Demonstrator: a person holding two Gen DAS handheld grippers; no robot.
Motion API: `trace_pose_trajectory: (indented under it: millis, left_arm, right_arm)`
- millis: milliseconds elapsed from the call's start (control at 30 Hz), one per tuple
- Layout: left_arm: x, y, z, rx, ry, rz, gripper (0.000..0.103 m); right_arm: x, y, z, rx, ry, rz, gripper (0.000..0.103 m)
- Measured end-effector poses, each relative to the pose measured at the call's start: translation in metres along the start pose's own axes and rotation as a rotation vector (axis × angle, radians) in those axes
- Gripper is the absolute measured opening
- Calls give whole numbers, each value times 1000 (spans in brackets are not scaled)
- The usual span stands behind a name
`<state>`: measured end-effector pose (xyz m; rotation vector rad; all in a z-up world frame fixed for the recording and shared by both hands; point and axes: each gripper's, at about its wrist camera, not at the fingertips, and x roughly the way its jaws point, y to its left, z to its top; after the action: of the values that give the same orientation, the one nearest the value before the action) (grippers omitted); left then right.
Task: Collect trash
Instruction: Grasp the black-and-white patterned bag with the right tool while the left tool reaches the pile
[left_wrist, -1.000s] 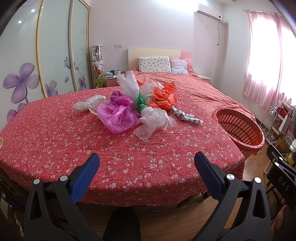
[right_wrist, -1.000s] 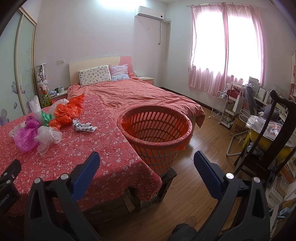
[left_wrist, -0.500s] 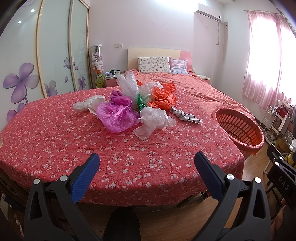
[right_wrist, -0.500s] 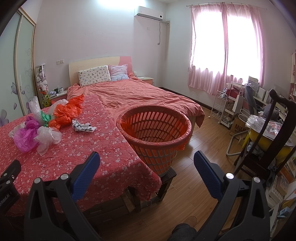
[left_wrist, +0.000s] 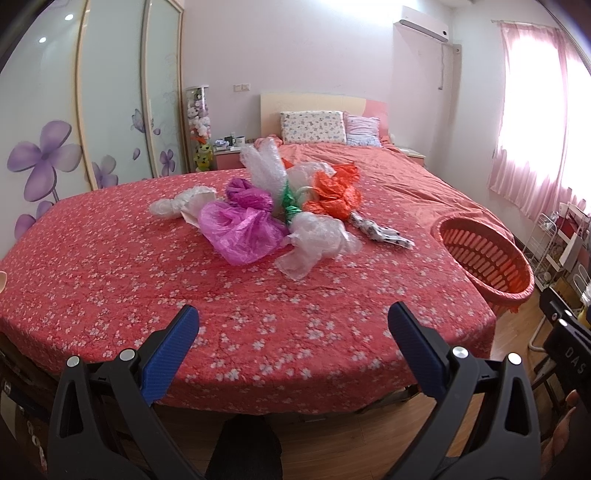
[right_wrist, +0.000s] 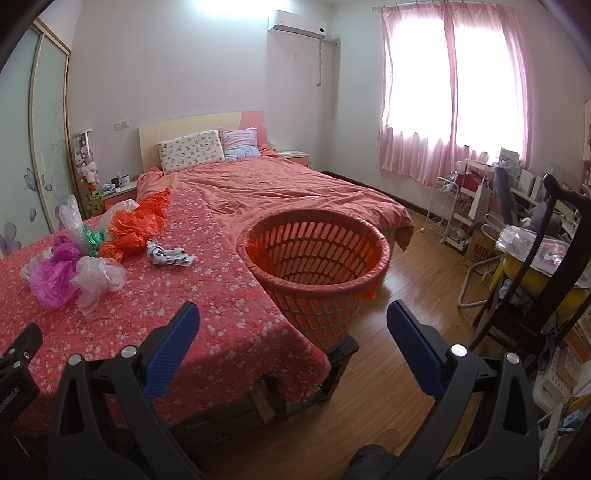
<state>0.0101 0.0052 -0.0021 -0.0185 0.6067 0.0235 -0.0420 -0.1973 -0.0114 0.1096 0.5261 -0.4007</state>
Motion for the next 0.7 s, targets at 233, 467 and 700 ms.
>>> trace_pose_trajectory:
  millis: [233, 467, 700]
  left_arm:
    - [26, 36, 11, -72, 23, 43, 101]
    - [56, 80, 31, -142, 37, 64, 101]
    - [82, 120, 46, -175, 54, 144, 101]
  right_arm:
    - [28, 33, 15, -25, 6, 92, 99]
    - [82, 83, 41, -50, 39, 194, 99]
    - [157, 144, 58, -99, 142, 314, 73]
